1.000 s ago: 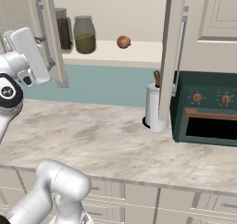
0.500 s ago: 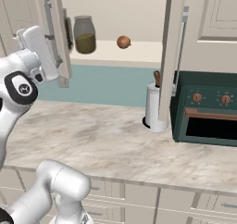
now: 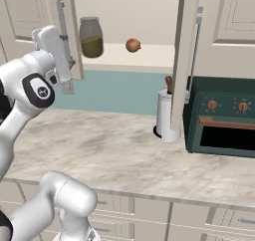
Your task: Pick the jar and jar from the dining table and place them in the open cabinet. Close the cabinet after placing the objects.
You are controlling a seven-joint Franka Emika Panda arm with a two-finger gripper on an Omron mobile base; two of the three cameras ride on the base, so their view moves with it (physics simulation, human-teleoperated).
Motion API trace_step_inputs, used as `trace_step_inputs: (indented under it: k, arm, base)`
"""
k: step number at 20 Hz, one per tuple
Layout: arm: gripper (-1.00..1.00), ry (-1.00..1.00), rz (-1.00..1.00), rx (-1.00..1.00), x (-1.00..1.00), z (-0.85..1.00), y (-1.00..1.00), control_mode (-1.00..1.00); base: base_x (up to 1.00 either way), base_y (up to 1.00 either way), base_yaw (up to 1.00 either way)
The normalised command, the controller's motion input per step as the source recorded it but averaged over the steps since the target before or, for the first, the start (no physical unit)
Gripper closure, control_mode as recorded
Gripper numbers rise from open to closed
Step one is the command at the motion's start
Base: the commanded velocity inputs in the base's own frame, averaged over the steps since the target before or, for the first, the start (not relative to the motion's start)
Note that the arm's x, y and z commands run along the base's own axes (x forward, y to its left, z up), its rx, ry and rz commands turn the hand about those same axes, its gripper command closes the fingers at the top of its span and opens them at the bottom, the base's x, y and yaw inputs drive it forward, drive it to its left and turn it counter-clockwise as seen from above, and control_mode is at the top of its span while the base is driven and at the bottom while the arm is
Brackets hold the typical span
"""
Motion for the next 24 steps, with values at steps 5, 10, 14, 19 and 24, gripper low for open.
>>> trace_step_inputs:
  k: [5,10,14,19,24]
  arm:
    - [-1.0,0.0,0.04,0.1,0.34,-0.03,0.0,-1.0]
    - [-1.0,0.0,0.04,0.05,0.39,-0.09,0.0,-1.0]
    - [-1.0,0.0,0.05,0.04,0.41,-0.1,0.0,-1.0]
    - [-1.0,0.0,0.05,0.02,0.33,-0.11,0.0,-1.0]
    - [-1.0,0.0,0.06,0.0,0.24,-0.09,0.0,-1.0]
  base:
    - [0.0,0.0,0.0]
    - [0.0,0.0,0.0]
    - [0.0,0.0,0.0]
    - [0.0,0.0,0.0]
    - [0.0,0.0,0.0]
